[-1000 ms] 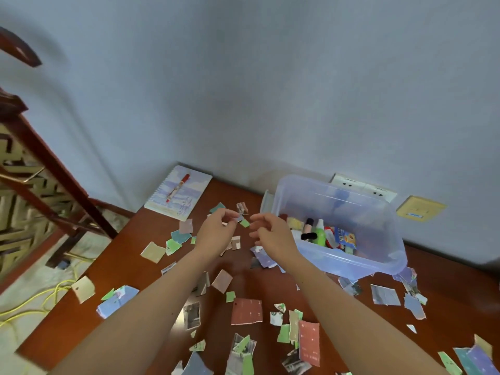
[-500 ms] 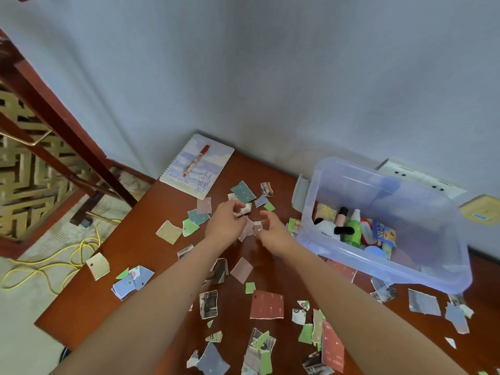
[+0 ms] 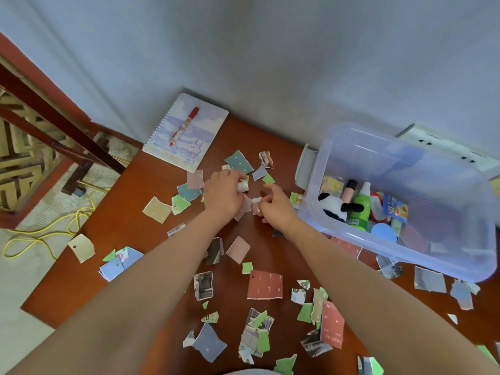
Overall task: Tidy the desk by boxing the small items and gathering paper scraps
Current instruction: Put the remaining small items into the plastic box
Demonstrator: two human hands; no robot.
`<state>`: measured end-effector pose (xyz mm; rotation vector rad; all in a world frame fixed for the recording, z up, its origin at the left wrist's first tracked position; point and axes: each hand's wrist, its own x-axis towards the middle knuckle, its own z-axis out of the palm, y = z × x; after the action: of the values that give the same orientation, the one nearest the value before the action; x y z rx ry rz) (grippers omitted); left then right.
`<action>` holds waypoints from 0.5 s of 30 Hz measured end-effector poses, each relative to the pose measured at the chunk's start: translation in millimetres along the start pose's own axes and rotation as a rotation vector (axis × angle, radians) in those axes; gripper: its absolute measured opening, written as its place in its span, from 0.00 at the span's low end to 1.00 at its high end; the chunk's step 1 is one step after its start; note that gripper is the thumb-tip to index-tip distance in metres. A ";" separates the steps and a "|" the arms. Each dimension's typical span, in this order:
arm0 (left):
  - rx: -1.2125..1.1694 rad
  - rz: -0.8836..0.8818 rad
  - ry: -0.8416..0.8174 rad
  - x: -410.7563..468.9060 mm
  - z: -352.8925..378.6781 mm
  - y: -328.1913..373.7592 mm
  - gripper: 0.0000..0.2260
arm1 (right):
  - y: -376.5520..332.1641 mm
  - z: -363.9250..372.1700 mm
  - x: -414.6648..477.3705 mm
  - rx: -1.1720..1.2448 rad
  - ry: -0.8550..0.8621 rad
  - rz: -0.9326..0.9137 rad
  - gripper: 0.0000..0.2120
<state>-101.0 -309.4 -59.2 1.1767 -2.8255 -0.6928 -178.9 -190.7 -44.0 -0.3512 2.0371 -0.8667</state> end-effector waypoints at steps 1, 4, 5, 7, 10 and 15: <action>0.014 0.012 -0.006 -0.6 2.6 -1.1 0.15 | 1.5 -0.3 -0.7 0.002 -0.001 0.002 0.27; -0.012 0.014 -0.022 -5.3 8.2 -4.5 0.15 | 4.6 -1.5 -4.7 0.022 -0.013 0.012 0.26; -0.030 0.012 -0.020 -8.0 8.8 -4.4 0.15 | 4.7 -1.7 -6.5 0.028 -0.012 0.014 0.25; -0.092 0.000 -0.019 -15.1 7.5 -2.2 0.16 | 4.8 -2.2 -11.3 0.042 -0.003 0.008 0.25; -0.280 -0.054 -0.073 -28.5 2.9 2.3 0.17 | 7.1 -2.9 -23.9 0.057 0.014 -0.008 0.24; -0.504 -0.115 -0.119 -60.0 -6.2 13.9 0.16 | 20.0 -3.7 -59.5 0.078 0.065 0.000 0.21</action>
<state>-66.3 -262.7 -38.3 1.2329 -2.4437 -1.4169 -145.9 -142.9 -19.9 -0.2833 2.0557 -0.9659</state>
